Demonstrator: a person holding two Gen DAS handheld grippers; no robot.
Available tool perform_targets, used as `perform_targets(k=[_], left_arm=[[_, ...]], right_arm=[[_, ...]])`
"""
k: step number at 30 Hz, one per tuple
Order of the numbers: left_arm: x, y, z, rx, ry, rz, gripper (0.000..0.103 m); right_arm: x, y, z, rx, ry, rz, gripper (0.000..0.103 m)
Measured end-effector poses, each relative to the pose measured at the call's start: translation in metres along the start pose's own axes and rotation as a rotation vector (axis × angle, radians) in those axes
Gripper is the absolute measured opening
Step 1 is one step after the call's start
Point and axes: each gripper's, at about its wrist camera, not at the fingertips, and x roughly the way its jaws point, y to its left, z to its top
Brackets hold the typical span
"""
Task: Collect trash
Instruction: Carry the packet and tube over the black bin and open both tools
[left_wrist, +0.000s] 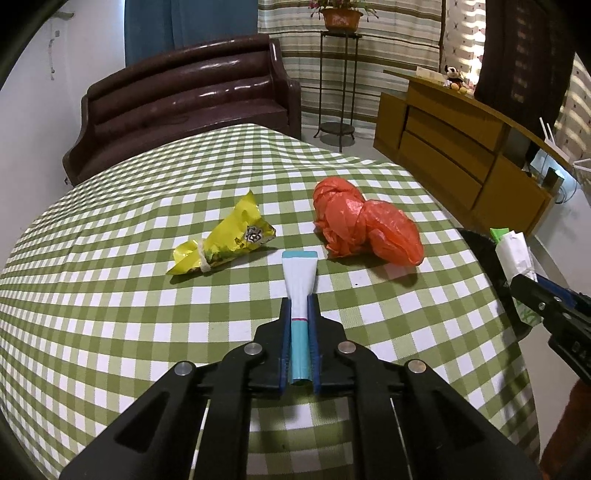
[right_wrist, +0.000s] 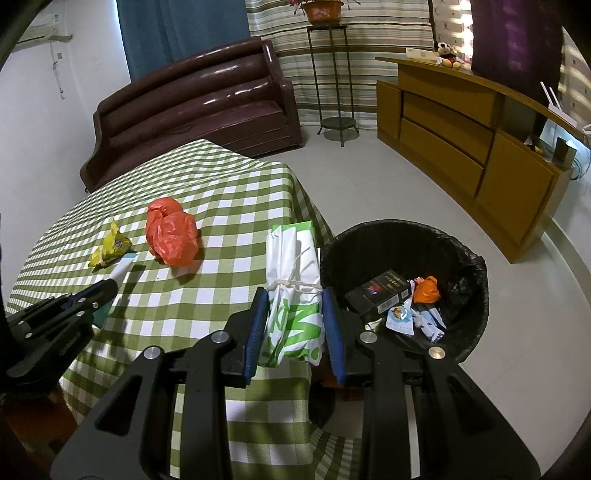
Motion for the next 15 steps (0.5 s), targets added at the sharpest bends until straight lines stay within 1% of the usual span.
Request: perform_targets(k=[9, 15], left_arm=[[-0.018, 0.003, 0.001, -0.006, -0.030, -0.016, 0.009], [-0.033, -0.006, 0.007, 0.014, -0.069, -0.043, 0.009]], right_arm=[[-0.003, -0.008, 0.003, 0.010, -0.009, -0.011, 0.030], [-0.006, -0.013, 0.004, 0.018, -0.019, -0.023, 0.030]])
